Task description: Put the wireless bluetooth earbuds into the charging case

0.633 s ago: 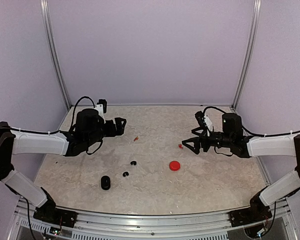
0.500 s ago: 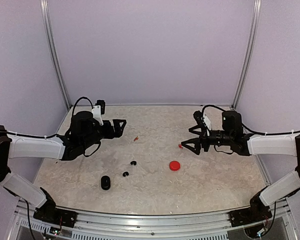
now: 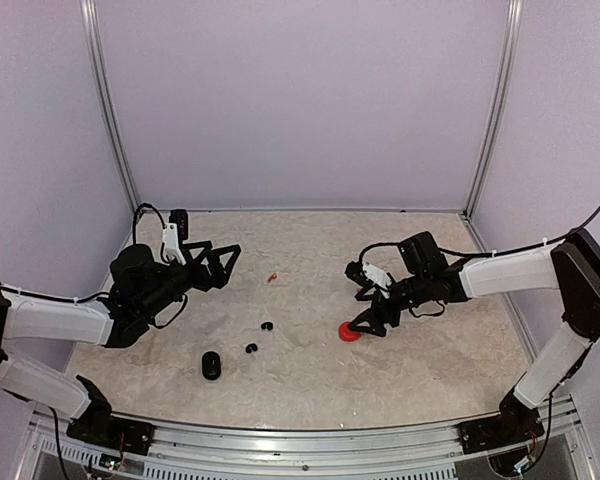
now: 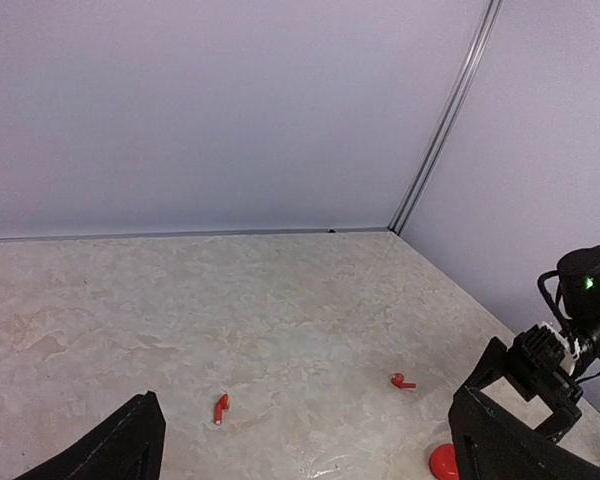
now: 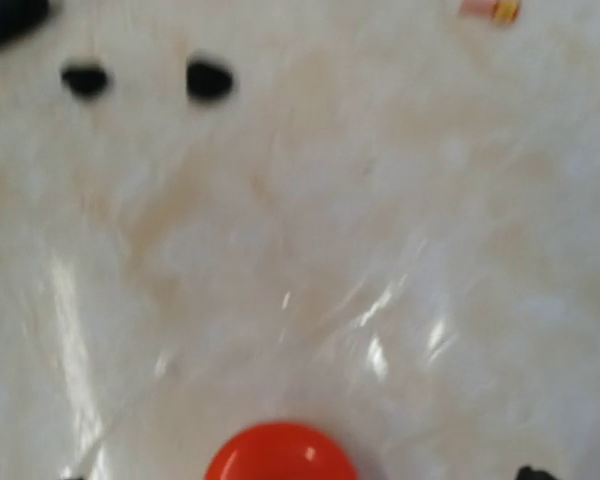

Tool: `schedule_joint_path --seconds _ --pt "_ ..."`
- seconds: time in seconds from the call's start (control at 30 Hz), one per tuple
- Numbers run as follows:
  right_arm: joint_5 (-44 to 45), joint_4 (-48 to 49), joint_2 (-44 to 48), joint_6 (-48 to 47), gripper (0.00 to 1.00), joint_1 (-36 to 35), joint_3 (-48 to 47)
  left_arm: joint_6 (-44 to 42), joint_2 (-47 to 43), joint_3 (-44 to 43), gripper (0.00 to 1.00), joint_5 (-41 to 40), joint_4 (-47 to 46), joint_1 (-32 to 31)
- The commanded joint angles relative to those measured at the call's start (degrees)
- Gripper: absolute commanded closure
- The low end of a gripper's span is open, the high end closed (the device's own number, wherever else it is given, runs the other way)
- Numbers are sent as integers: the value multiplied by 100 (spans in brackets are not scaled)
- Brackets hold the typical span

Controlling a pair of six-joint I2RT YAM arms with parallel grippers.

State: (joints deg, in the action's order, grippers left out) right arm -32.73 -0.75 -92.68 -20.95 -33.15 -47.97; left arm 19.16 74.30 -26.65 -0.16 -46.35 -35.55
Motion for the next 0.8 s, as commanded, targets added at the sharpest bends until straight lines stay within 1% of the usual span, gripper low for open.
schedule_joint_path --seconds 0.0,0.17,0.33,0.77 --pt "520 -419 -213 -305 9 -156 -125 -124 -135 225 1 180 -747 57" --pt "837 -553 -490 -444 14 -251 -187 -217 -148 410 1 330 -1136 64" --pt "832 -522 -603 -566 19 -314 -185 -280 -121 550 1 472 -1547 66" --pt "1111 -697 -920 -831 27 -565 -307 -160 103 479 1 502 -1649 74"
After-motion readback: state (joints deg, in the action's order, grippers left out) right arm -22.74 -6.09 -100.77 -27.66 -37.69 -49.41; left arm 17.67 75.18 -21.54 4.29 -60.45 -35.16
